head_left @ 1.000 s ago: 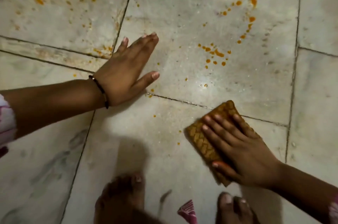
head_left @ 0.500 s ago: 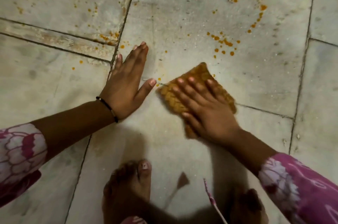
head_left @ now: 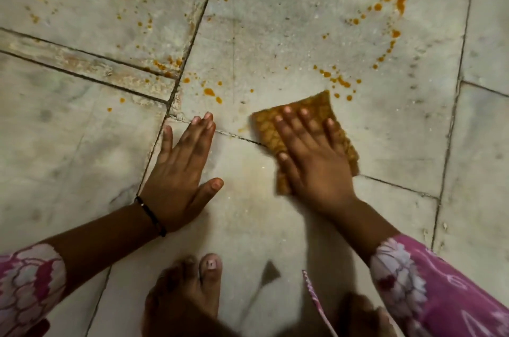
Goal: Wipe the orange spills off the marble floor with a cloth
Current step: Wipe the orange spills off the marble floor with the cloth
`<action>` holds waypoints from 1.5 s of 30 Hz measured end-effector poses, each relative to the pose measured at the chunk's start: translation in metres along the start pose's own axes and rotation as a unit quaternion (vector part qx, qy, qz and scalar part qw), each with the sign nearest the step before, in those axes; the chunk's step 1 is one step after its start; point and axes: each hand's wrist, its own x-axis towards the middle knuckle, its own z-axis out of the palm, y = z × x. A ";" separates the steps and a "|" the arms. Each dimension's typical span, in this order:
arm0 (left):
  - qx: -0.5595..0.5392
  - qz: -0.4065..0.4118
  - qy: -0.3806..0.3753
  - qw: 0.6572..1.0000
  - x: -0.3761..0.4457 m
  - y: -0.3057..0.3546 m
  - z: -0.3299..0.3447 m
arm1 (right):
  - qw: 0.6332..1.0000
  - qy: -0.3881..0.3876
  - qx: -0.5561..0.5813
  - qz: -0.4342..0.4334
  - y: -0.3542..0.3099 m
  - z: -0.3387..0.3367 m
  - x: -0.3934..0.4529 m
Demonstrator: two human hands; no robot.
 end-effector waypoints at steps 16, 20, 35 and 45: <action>-0.071 -0.035 0.018 0.997 0.001 -0.002 0.000 | 1.000 0.007 0.012 -0.028 -0.016 0.000 0.025; -0.068 -0.028 0.022 0.997 0.002 0.002 0.002 | 0.997 0.018 0.037 0.069 -0.004 0.001 -0.049; -0.001 0.020 -0.030 0.999 0.024 0.017 0.001 | 0.986 0.046 0.089 0.132 0.011 0.004 -0.025; 0.081 0.062 -0.082 0.991 0.030 0.026 0.014 | 0.998 0.036 0.039 0.023 -0.018 0.011 -0.010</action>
